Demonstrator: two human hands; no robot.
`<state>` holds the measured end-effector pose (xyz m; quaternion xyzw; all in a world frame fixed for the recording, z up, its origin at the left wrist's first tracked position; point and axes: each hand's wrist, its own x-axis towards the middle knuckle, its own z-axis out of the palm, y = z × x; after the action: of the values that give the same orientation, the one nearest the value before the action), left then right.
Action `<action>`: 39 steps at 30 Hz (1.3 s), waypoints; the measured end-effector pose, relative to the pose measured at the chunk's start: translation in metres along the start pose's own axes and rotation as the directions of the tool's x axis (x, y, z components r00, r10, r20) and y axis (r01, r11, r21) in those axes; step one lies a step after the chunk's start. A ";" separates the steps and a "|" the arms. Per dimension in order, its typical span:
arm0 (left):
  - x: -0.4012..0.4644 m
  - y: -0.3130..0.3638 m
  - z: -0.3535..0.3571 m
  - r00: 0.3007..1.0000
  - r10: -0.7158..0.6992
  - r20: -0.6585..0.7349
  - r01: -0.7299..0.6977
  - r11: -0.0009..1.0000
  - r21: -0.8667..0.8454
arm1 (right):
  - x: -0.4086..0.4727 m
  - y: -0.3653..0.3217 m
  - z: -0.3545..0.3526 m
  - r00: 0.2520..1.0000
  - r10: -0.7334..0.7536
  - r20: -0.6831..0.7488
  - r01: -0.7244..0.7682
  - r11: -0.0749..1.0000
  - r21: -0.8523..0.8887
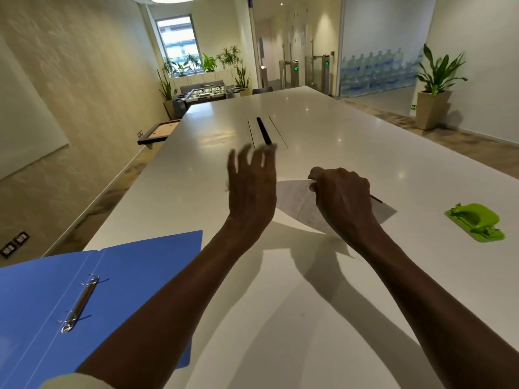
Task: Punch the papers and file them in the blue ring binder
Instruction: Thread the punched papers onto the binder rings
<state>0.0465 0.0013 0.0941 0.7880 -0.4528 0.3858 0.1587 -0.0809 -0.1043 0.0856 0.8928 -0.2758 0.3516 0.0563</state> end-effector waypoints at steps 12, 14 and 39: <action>-0.015 -0.001 0.012 0.645 -0.485 0.591 0.733 0.172 -0.658 | 0.001 0.036 0.007 0.897 0.405 0.178 -0.394 0.547 0.738; -0.017 -0.001 0.013 0.651 -0.440 0.619 0.716 0.087 -0.692 | -0.002 0.038 0.011 0.872 0.411 0.266 -0.433 0.396 0.810; -0.066 0.014 0.031 0.753 -0.456 0.474 0.631 0.298 -0.717 | -0.062 0.042 0.054 0.832 0.373 0.410 -0.509 0.222 0.832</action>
<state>0.0298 0.0138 0.0227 0.7421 -0.2967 -0.0360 0.6000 -0.1082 -0.1280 0.0005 0.6706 -0.2756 0.3887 -0.5685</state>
